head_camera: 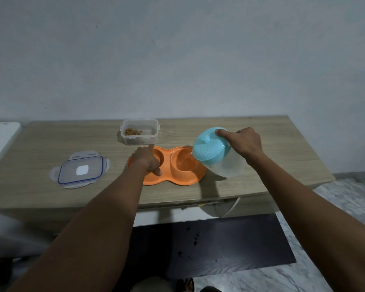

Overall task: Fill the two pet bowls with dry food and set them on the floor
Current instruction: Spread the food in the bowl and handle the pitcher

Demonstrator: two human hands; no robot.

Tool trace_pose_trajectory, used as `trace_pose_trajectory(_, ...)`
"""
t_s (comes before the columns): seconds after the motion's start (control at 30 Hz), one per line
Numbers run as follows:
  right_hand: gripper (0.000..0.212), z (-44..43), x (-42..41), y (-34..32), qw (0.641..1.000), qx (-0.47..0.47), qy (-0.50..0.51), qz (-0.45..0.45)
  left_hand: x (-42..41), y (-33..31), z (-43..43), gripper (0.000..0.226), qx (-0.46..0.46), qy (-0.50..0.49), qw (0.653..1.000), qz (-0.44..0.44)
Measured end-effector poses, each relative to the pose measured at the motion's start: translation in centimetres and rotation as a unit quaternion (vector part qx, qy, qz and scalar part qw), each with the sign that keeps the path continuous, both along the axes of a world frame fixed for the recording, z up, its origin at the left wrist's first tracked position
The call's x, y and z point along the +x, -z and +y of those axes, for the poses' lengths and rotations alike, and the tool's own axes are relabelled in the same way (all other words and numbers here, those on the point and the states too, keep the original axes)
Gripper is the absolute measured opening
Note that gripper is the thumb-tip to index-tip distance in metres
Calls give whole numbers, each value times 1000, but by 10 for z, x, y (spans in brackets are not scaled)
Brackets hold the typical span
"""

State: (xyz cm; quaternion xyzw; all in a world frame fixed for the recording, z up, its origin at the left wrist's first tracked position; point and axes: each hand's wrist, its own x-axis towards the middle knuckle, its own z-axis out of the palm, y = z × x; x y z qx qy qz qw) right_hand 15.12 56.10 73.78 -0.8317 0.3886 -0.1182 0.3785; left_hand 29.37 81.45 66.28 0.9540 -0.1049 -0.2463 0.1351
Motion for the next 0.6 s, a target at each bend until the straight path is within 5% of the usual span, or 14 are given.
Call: trace_pose_trajectory(0.6, 59, -1, 0, -5, 1000, 8, -5, -19, -2, -3, 0, 124, 4, 7, 1000, 9)
